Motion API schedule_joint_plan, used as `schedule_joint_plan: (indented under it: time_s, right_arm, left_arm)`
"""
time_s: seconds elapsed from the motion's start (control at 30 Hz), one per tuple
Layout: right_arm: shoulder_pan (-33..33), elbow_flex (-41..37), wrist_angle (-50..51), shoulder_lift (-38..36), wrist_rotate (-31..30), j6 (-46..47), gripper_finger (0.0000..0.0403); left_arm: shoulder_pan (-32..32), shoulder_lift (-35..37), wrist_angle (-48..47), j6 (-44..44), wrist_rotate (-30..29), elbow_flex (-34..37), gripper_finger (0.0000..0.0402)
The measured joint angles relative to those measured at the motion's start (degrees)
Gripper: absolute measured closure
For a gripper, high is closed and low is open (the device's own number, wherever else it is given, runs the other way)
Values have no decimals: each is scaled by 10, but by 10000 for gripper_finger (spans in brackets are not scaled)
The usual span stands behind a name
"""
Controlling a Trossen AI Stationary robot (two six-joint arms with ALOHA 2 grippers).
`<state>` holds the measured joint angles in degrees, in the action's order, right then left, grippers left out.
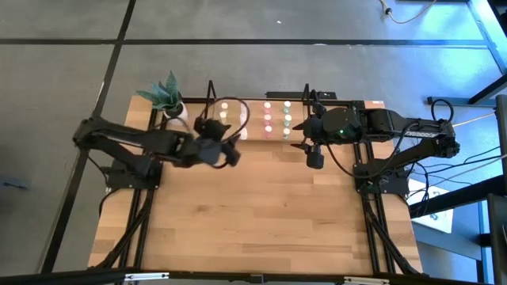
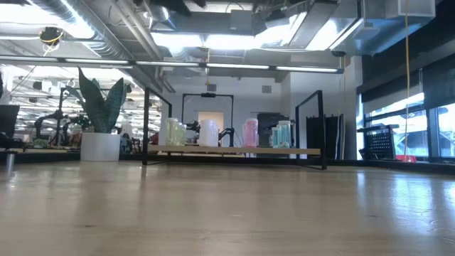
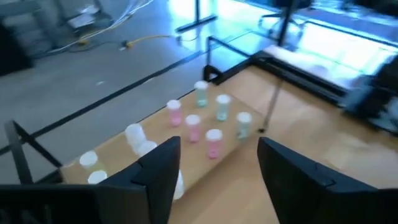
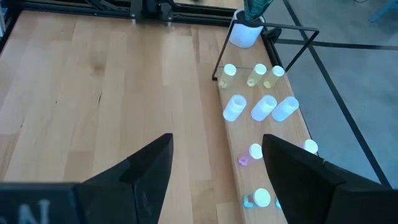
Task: Pick and place medicine bottles onto shelf by color
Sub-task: Return to Home Position
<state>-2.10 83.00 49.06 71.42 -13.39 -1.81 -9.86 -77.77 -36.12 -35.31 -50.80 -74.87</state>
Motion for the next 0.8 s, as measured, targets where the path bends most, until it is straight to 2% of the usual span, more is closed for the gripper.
schedule_joint_plan:
  time_s: [0.17, 0.43, 0.67, 0.8]
  right_arm:
    - [0, 0, 0, 0, 0, 0, 155]
    - [0, 0, 0, 0, 0, 0, 155]
    - [0, 0, -2, 0, 0, 2, 155]
    - [0, 0, -12, 1, 0, 85, 155]
  left_arm:
    - [-61, 52, -60, 15, 20, 0, 249]
    - [-135, 108, -178, 13, 29, 0, 384]
    - [-175, 148, -263, -18, 12, 0, 399]
    - [-196, 169, -295, -21, 5, 0, 399]
